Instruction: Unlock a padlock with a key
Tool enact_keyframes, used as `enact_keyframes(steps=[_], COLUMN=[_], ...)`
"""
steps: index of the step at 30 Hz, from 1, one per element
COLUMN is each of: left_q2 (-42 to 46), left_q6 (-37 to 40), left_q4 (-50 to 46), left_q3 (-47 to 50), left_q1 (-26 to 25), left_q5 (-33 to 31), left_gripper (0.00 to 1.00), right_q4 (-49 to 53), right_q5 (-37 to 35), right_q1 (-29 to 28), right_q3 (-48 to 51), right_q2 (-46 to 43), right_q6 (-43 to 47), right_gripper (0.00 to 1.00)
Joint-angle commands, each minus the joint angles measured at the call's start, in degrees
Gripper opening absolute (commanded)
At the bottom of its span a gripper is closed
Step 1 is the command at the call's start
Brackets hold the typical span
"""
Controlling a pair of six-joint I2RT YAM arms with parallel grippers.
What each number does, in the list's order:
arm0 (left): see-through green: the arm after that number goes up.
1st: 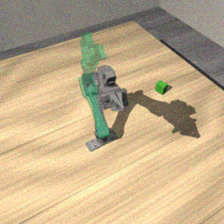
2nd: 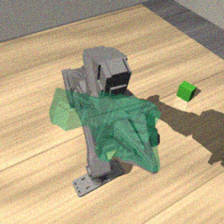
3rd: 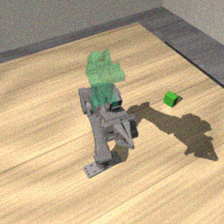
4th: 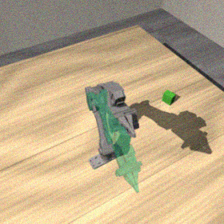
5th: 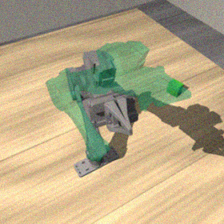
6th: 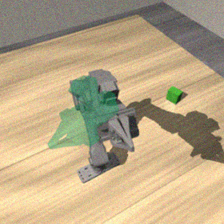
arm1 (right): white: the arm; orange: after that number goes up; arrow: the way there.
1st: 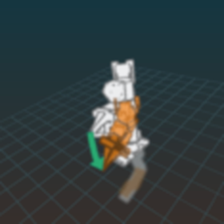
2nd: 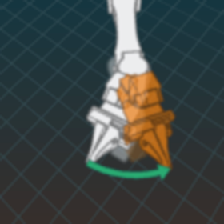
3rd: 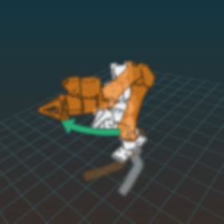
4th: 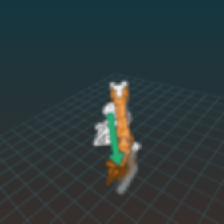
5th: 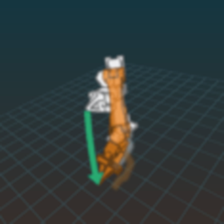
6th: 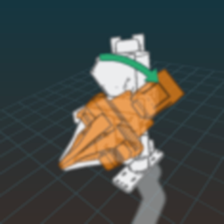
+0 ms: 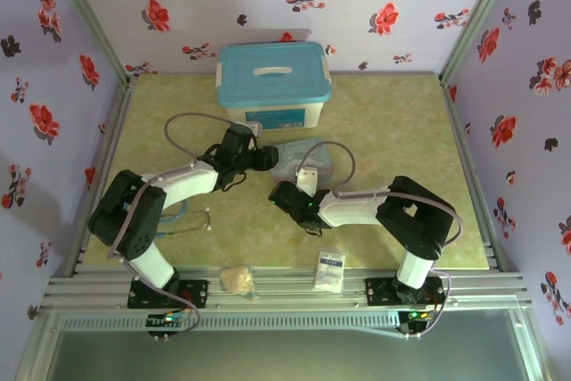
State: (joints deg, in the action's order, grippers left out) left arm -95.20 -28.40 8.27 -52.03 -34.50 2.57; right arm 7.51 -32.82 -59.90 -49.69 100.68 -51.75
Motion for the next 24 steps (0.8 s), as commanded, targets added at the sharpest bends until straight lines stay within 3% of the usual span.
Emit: enact_keyframes(steps=[1, 5, 10, 24], left_q2=[-2.3, -4.6, -6.0, -6.9], left_q6=[-0.5, 0.2, 0.1, -0.2], left_q4=[0.4, 1.0, 2.4, 3.3], left_q3=[-0.3, 0.0, 1.5, 2.4], left_q1=[0.0, -0.1, 0.0, 0.2], left_q5=[-1.3, -2.3, -3.3, -3.9], left_gripper=[0.60, 0.55, 0.49, 0.48], right_q4=[-4.5, -5.2, -7.0, -8.1], right_q5=[-1.1, -3.6, -4.3, -2.9], right_q1=[0.3, 0.3, 1.7, 4.8], right_q3=[0.2, 0.6, 3.3, 12.9], right_q2=[2.3, 2.3, -0.6, -11.2], right_q6=[2.2, 2.4, 2.4, 1.4], right_gripper=[0.48, 0.44, 0.27, 0.26])
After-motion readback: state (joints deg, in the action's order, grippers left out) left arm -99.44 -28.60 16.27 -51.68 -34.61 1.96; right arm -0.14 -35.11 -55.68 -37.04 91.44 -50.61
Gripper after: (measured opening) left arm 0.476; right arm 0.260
